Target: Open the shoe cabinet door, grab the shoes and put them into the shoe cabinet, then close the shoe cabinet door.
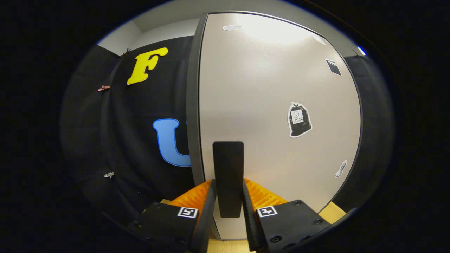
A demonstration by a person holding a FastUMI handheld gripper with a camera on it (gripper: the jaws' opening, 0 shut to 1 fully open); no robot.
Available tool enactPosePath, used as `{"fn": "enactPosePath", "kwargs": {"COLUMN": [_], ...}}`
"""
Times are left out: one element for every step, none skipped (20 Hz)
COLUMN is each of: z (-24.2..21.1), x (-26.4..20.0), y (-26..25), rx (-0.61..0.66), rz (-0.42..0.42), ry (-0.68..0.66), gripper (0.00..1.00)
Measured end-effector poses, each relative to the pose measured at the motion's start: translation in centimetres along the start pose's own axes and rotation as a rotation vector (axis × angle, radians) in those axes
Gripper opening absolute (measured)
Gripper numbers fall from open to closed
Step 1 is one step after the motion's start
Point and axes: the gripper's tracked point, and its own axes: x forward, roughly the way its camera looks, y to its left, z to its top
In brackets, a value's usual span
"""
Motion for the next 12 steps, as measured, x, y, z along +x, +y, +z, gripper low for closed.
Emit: {"fn": "enactPosePath", "kwargs": {"z": [0.13,0.12,0.11,0.06,0.19,0.09,0.05,0.17,0.06,0.15,0.07,-0.04], "x": [-0.22,-0.31,-0.15,-0.45,-0.38,-0.16,-0.22,-0.41,-0.29,-0.24,-0.24,-0.22], "y": [-0.02,-0.1,-0.13,-0.1,-0.07,-0.06,-0.05,0.01,-0.1,-0.18,-0.22,-0.16], "rx": [0.001,-0.014,-0.028,-0.039,-0.048,-0.061,-0.062,-0.062,-0.057,-0.055,-0.046,-0.04], "rz": [0.004,0.003,0.003,0.008,0.012,0.013,0.017,0.022,0.019,0.011,0.008,0.013], "ry": [-0.006,-0.008,-0.013,-0.02,-0.026,-0.029,-0.025,-0.022,-0.02,-0.024,-0.016,-0.002], "gripper": [0.41,0.41,0.41,0.38,0.34,0.28,0.27,0.2,0.21,0.2,0.21,0.21]}}
